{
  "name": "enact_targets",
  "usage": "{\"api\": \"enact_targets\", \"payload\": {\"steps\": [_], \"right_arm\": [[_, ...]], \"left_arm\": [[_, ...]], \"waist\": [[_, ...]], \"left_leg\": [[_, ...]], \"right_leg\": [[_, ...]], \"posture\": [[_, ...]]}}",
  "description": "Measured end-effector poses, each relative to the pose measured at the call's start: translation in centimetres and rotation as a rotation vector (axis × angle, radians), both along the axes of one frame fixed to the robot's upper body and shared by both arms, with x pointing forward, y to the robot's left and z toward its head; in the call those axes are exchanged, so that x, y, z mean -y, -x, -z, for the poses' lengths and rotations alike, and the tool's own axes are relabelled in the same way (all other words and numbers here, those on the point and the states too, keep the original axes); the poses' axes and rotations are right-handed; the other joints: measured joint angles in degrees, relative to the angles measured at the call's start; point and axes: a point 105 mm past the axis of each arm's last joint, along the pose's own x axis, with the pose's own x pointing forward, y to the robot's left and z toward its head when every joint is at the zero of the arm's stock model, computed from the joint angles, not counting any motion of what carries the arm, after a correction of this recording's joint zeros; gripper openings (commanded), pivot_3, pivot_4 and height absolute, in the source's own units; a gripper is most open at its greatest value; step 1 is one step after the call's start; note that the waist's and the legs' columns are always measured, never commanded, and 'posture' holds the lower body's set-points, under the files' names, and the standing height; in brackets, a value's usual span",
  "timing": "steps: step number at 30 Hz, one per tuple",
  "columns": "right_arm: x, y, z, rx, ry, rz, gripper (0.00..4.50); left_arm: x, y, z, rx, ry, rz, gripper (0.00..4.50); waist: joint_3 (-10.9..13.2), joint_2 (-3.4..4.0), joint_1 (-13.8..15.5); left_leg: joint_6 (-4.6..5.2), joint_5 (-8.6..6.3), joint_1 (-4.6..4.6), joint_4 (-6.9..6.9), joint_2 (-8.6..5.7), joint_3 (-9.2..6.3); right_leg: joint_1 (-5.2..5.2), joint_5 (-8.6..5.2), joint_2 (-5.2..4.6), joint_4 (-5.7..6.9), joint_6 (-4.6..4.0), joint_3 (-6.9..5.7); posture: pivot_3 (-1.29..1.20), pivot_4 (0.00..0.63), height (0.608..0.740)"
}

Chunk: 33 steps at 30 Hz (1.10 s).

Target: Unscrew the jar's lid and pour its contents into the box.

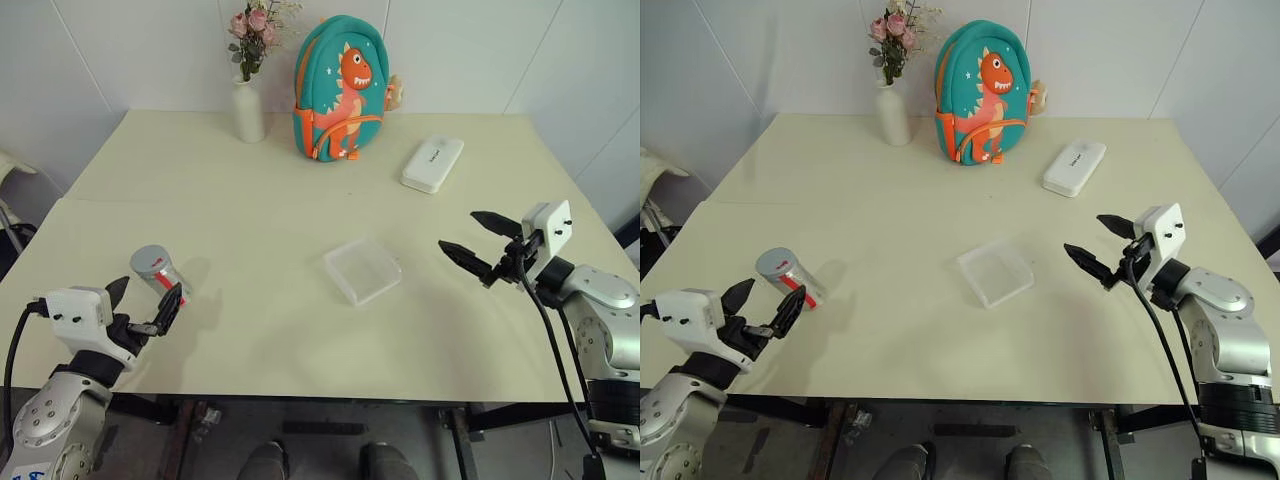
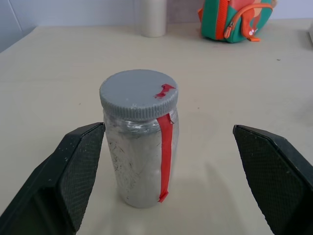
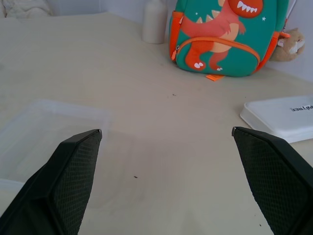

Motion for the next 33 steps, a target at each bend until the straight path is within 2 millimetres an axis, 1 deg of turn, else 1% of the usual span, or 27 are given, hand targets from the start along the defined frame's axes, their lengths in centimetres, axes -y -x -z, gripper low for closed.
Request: {"api": "enact_targets", "payload": {"steps": [2, 6, 8, 11, 13, 17, 19, 21, 23, 26, 29, 33], "right_arm": [[0.0, 0.0, 0.0, 0.000, -0.004, 0.001, 4.50], [-0.3, 0.0, -0.2, 0.021, -0.018, 0.009, 4.50], [-0.2, 0.1, -0.1, 0.021, -0.024, 0.020, 4.50], [-0.3, 0.5, 0.5, 0.005, -0.023, 0.016, 4.50], [-0.4, 0.4, 0.4, 0.005, -0.027, 0.012, 4.50], [-1.0, -0.4, -0.7, 0.030, -0.033, -0.014, 4.50], [-1.1, -1.1, -1.0, 0.036, -0.046, -0.018, 4.50], [-1.4, -1.4, -0.5, 0.022, -0.045, -0.030, 4.50], [-2.1, -2.2, -0.1, -0.001, -0.043, -0.055, 4.50], [-3.0, -2.9, -0.4, 0.002, -0.039, -0.097, 4.50], [-3.3, -3.3, -0.6, 0.011, -0.034, -0.113, 4.50], [-3.9, -3.5, 0.0, -0.006, -0.020, -0.138, 4.50]], "left_arm": [[0.0, -0.1, -0.1, 0.002, -0.005, 0.007, 4.46], [-0.3, -1.1, -1.1, 0.020, -0.037, 0.033, 4.46], [-0.5, -1.5, -1.2, 0.028, -0.029, 0.029, 4.46], [-0.5, -1.3, -1.2, 0.026, -0.025, 0.013, 4.46], [-0.4, -1.2, -1.2, 0.022, -0.021, 0.004, 4.46], [0.3, -0.5, -1.0, 0.019, -0.003, 0.005, 4.46], [0.5, -0.2, -1.1, 0.026, -0.003, -0.001, 4.46], [0.5, 0.1, -1.0, 0.032, 0.014, -0.034, 4.46], [0.5, 1.0, -0.6, 0.022, 0.022, -0.065, 4.46], [0.8, 1.9, -0.2, 0.015, 0.029, -0.103, 4.46], [0.9, 2.3, 0.1, 0.012, 0.033, -0.144, 4.46], [1.1, 2.4, 0.6, 0.014, 0.026, -0.210, 4.46]], "waist": [[0.00, 0.00, -0.01], [0.00, 0.00, 0.05], [0.00, 0.00, -0.02], [0.00, 0.00, 0.00], [0.00, 0.00, -0.04], [0.00, 0.00, -0.30], [0.00, 0.00, -0.22], [0.00, 0.00, -0.02], [0.02, -0.03, -0.30], [0.02, -0.04, -0.34], [0.02, -0.04, 0.01], [0.03, -0.05, 0.11]], "left_leg": [[0.00, 0.00, 0.01, 0.00, 0.01, 0.00], [-0.01, 0.00, 0.01, 0.00, 0.01, -0.01], [0.01, -0.01, 0.00, 0.01, 0.00, 0.01], [0.01, -0.07, 0.00, 0.01, 0.02, 0.01], [0.01, -0.07, 0.01, 0.01, 0.03, 0.01], [0.00, -0.07, 0.01, 0.08, 0.03, 0.05], [0.00, -0.07, 0.02, 0.10, 0.03, 0.05], [0.00, -0.07, 0.01, 0.10, 0.03, 0.04], [0.02, -0.10, 0.01, 0.11, 0.03, 0.15], [0.04, -0.11, 0.01, 0.11, 0.04, 0.15], [0.03, -0.11, 0.01, 0.12, 0.04, 0.13], [0.03, -0.11, -0.01, 0.19, 0.01, 0.14]], "right_leg": [[0.00, 0.00, 0.01, 0.01, 0.00, -0.01], [0.00, 0.00, 0.02, 0.02, 0.00, 0.01], [0.01, 0.02, 0.00, 0.00, 0.03, 0.03], [-0.01, 0.02, 0.02, 0.01, 0.07, 0.02], [-0.01, 0.02, 0.03, 0.01, 0.07, 0.02], [0.00, 0.05, 0.02, 0.03, 0.10, 0.04], [0.00, 0.06, 0.03, 0.05, 0.10, 0.04], [0.00, 0.06, 0.03, 0.05, 0.09, 0.04], [-0.01, 0.07, 0.01, 0.01, 0.11, 0.14], [-0.02, 0.07, 0.03, 0.00, 0.11, 0.15], [-0.01, 0.06, 0.05, 0.00, 0.10, 0.14], [0.00, 0.07, 0.03, -0.01, 0.11, 0.15]], "posture": [[0.00, 0.150, 0.740], [0.00, 0.150, 0.740], [0.00, 0.150, 0.740], [0.00, 0.150, 0.740], [0.00, 0.150, 0.740], [0.00, 0.150, 0.740], [0.00, 0.150, 0.740], [0.00, 0.150, 0.740], [0.00, 0.150, 0.740], [0.00, 0.150, 0.740], [0.00, 0.150, 0.740], [0.00, 0.150, 0.740]]}}
